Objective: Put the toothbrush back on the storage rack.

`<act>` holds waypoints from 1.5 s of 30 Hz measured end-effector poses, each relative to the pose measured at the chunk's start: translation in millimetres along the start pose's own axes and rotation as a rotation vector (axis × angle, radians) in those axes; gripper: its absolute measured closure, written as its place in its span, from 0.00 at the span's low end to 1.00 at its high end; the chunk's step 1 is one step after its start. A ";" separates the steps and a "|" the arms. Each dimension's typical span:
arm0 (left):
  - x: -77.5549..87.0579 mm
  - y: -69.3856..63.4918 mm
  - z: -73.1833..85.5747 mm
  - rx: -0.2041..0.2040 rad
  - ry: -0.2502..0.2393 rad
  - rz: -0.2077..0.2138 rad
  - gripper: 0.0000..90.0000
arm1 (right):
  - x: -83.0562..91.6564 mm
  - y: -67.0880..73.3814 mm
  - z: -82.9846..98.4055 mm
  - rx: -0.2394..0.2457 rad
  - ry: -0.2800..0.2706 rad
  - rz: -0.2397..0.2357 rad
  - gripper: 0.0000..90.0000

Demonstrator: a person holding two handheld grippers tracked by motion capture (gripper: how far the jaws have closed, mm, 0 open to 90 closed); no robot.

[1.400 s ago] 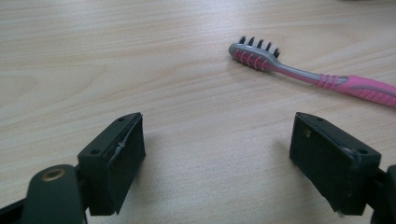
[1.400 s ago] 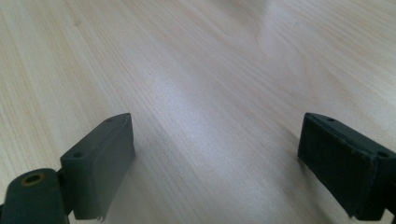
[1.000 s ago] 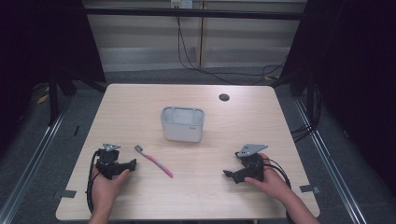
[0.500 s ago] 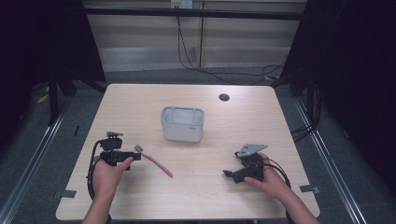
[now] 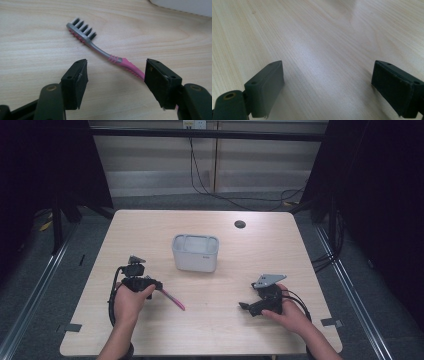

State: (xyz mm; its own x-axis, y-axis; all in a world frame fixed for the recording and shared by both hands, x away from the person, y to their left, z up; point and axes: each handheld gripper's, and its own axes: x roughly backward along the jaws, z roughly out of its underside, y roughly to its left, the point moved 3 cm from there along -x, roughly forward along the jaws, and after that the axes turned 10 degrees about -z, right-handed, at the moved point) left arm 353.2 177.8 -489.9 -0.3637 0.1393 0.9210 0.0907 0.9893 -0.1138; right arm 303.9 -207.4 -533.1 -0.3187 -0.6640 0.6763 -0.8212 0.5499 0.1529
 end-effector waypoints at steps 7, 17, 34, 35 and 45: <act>-4.0 -8.2 -3.1 -0.004 0.011 -0.021 0.40 | 0.0 0.0 0.0 0.000 0.000 0.000 0.11; -11.3 -16.4 -5.0 -0.046 0.026 -0.073 0.46 | 0.0 0.0 0.0 0.000 0.000 0.000 0.11; -11.2 -17.0 -1.8 -0.094 0.078 -0.158 0.75 | 0.0 0.0 0.0 0.000 0.000 0.000 0.11; -11.0 -16.7 -1.5 -0.102 0.082 -0.164 0.77 | 0.0 0.0 0.0 0.000 0.000 0.000 0.11; -10.6 -16.9 -2.1 -0.142 0.105 -0.175 0.88 | 0.0 0.0 0.0 0.000 0.000 0.000 0.11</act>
State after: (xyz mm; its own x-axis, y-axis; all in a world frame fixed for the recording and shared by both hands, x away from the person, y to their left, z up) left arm 357.5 159.5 -497.0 -0.2877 -0.0459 0.9566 0.1671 0.9811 0.0973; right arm 303.9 -207.4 -533.1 -0.3184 -0.6641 0.6765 -0.8213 0.5496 0.1530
